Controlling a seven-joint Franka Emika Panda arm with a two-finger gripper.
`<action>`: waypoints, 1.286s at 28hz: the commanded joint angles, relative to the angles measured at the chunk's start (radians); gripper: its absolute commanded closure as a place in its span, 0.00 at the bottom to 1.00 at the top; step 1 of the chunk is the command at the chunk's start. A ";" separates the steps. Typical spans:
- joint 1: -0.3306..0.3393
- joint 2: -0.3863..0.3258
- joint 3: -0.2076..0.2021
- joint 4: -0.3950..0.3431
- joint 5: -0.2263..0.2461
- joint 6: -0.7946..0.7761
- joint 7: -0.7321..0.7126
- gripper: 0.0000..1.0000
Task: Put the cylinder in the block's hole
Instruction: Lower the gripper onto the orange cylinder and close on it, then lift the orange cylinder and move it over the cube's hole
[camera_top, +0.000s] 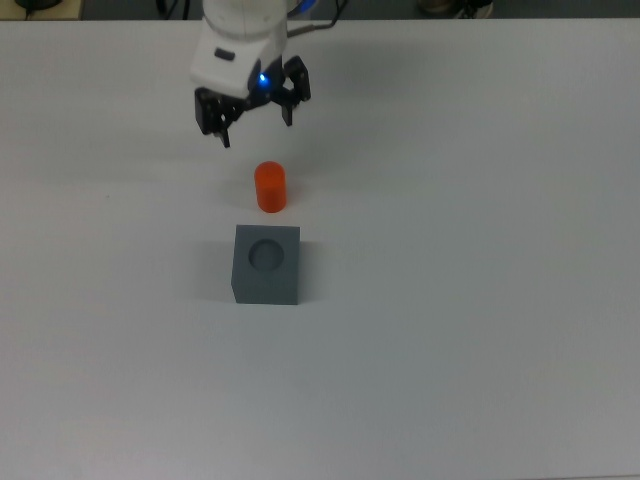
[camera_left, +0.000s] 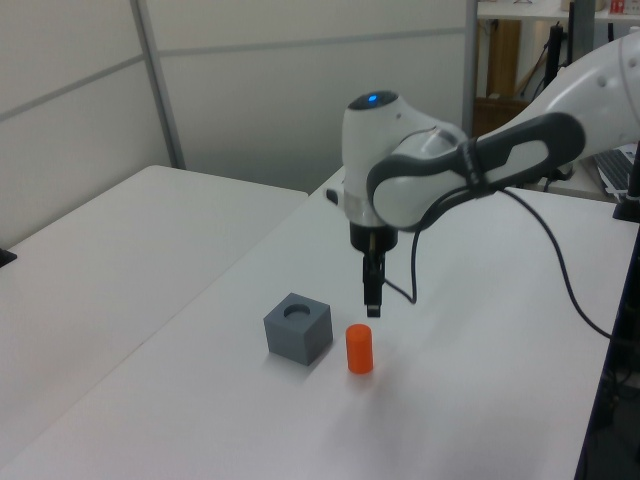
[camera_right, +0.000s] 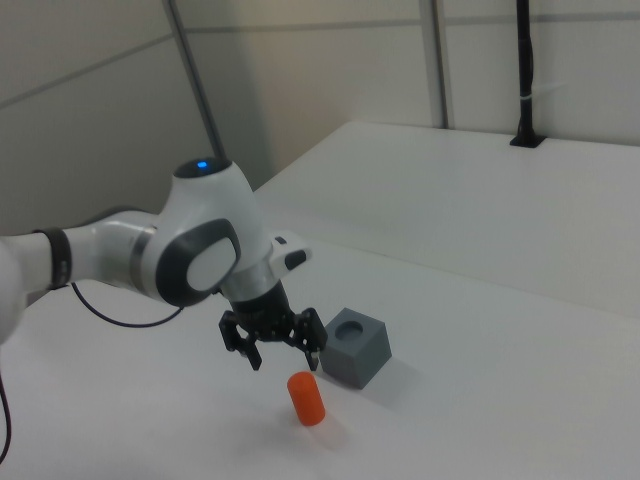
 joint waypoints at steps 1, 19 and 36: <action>0.011 0.060 -0.003 0.006 0.013 0.072 -0.027 0.00; 0.013 0.159 0.037 0.031 -0.041 0.090 -0.019 0.49; -0.029 0.169 0.032 0.202 0.051 0.075 0.025 0.87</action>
